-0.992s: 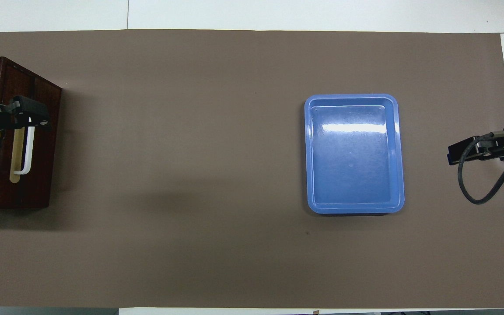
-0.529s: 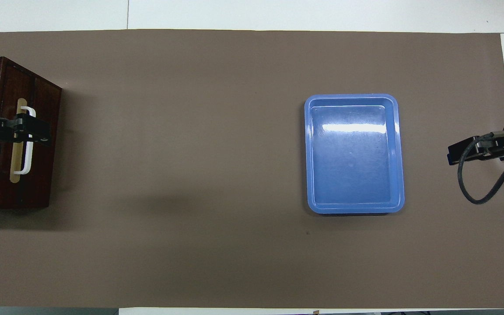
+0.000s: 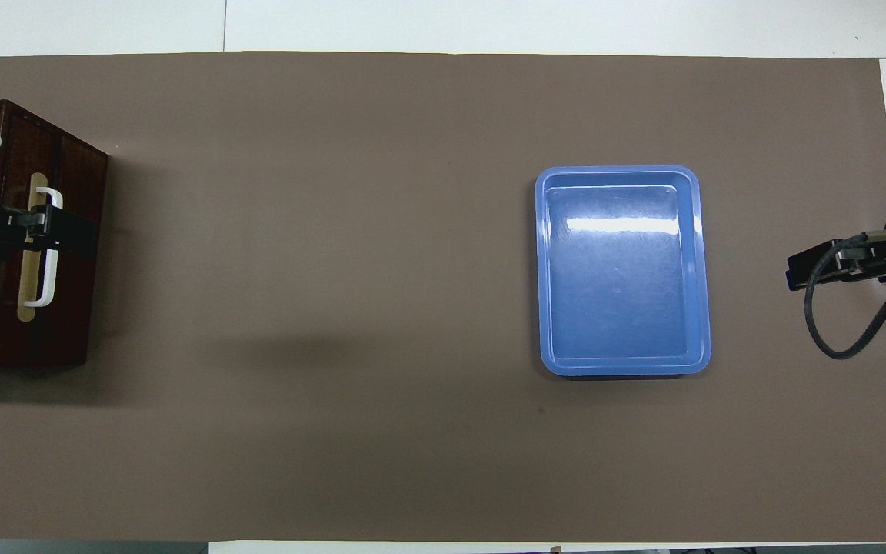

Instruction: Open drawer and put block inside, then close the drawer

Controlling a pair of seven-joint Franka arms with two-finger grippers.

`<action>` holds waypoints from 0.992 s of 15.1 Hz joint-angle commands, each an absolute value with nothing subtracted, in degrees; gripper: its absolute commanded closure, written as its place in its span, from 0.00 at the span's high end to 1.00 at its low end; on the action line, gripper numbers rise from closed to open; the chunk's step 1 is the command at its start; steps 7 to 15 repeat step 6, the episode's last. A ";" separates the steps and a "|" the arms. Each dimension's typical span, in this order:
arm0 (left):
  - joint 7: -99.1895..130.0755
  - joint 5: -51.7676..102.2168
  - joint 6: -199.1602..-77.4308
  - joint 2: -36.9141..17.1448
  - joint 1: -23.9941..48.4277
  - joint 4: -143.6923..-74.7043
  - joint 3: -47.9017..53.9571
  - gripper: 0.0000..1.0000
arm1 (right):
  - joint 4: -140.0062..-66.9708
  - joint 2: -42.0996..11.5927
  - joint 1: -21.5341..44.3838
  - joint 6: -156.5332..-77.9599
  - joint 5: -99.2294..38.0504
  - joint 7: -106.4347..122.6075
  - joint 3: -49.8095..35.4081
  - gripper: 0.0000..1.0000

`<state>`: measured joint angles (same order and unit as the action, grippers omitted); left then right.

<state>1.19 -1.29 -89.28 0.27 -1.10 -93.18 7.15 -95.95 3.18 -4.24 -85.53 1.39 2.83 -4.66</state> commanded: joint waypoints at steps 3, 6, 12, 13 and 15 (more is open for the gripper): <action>-0.79 -0.35 -89.30 2.11 -1.14 -95.27 7.03 1.00 | -96.68 4.13 -5.10 -85.34 1.58 4.31 -5.01 1.00; -0.79 -0.35 -89.21 1.94 -1.14 -94.84 7.03 1.00 | -96.68 4.13 -5.10 -85.43 1.58 4.31 -5.10 1.00; -0.79 -0.35 -89.21 1.94 -1.14 -94.84 7.03 1.00 | -96.68 4.13 -5.10 -85.43 1.58 4.31 -5.10 1.00; -0.79 -0.35 -89.21 1.94 -1.14 -94.84 7.03 1.00 | -96.68 4.13 -5.10 -85.43 1.58 4.31 -5.10 1.00; -0.79 -0.35 -89.21 1.94 -1.14 -94.84 7.03 1.00 | -96.68 4.13 -5.10 -85.43 1.58 4.31 -5.10 1.00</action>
